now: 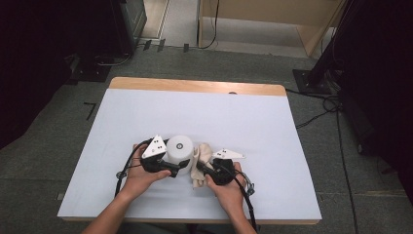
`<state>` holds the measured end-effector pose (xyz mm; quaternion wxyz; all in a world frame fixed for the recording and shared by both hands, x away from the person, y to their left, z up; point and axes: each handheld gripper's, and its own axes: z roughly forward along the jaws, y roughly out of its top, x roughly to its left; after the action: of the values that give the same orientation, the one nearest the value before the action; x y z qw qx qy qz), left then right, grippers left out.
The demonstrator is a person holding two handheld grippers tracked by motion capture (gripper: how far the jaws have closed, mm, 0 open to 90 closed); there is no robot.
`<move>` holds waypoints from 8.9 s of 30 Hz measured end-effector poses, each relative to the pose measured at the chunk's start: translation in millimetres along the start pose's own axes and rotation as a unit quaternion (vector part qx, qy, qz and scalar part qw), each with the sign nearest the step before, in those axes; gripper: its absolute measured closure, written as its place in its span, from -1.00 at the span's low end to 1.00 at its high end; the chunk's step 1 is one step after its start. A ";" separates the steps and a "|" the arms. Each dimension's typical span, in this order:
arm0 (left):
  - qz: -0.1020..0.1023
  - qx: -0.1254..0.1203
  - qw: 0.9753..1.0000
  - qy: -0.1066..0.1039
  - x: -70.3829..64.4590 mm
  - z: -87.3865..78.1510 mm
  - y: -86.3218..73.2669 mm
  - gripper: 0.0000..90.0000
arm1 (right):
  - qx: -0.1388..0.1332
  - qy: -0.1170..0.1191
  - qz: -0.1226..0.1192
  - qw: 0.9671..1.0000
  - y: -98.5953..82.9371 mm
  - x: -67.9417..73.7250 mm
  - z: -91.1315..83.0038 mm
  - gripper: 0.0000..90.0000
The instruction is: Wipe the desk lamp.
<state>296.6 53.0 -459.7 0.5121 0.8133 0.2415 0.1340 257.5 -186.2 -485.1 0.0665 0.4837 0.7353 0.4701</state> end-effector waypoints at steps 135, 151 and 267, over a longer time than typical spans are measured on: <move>0.018 0.005 1.000 -0.012 -4.1 3.7 -1.0 -0.81 | -0.057 -0.005 -0.042 0.997 22.2 16.9 -18.1 0.87; 0.016 0.003 1.000 -0.013 -3.8 3.3 -1.5 -0.81 | 0.023 -0.017 -0.012 1.000 -2.4 -4.6 16.4 0.87; -0.083 0.023 0.987 0.136 -47.0 5.4 7.1 -1.00 | -0.026 -0.006 0.006 1.000 7.5 -9.6 -7.8 0.86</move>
<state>261.0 21.3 -454.4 0.4648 0.7762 0.3788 0.1948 263.1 -197.8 -478.6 0.0809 0.4888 0.7197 0.4863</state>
